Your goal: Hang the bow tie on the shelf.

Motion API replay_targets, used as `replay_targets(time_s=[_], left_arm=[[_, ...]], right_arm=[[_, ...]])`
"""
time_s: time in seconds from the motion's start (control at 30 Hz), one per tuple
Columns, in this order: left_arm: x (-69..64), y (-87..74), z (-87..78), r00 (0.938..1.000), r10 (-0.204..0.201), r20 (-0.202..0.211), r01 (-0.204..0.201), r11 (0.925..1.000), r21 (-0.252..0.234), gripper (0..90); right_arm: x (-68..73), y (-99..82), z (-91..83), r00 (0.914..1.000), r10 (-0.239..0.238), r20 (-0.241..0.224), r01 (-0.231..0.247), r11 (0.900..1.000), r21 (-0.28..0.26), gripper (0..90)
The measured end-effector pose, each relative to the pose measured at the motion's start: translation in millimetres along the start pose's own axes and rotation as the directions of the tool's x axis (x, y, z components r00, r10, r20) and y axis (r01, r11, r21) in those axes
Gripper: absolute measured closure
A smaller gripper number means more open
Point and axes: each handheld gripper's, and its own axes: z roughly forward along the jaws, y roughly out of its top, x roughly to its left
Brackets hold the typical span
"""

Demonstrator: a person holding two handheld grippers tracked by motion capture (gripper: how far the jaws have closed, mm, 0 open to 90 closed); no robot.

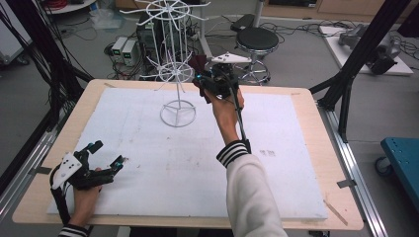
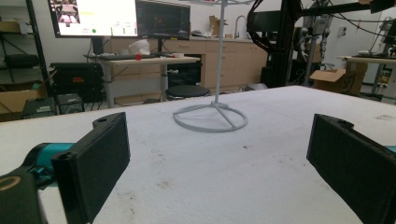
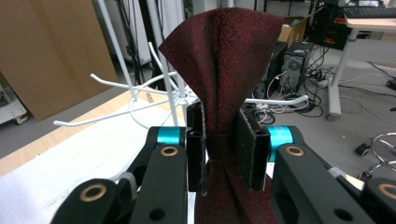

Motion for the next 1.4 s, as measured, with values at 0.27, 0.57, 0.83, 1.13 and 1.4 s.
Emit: replay_targets(time_s=[0.27, 0.57, 0.83, 1.13, 1.4], left_arm=[[0.2, 0.0, -0.2, 1.0000, -0.001, -0.001, 0.001, 1.0000, 0.001, 6.4], [0.3, 0.0, -0.2, 1.0000, 0.001, -0.001, -0.001, 1.0000, 0.001, 6.4], [0.1, 0.0, -0.3, 1.0000, 0.000, 0.000, 0.000, 1.0000, 0.002, 6.4], [0.1, 0.0, -0.2, 1.0000, 0.000, 0.000, 0.000, 1.0000, 0.001, 6.4], [0.4, 0.1, -0.3, 1.0000, 0.001, 0.001, -0.001, 1.0000, 0.003, 6.4]], right_arm=[[3.1, -1.1, 6.1, 0.9998, -0.013, -0.018, 0.013, 0.9999, 0.007, 75.2], [1.7, -2.9, 8.3, 0.9987, -0.011, -0.049, 0.012, 0.9997, 0.021, 74.9], [1.2, -4.7, 10.6, 0.9978, -0.017, -0.064, 0.020, 0.9989, 0.043, 73.8], [1.6, -5.0, 10.2, 0.9940, -0.035, -0.103, 0.040, 0.9982, 0.044, 69.6], [1.9, -4.9, 10.3, 0.9875, -0.054, -0.148, 0.060, 0.9975, 0.038, 54.3]])
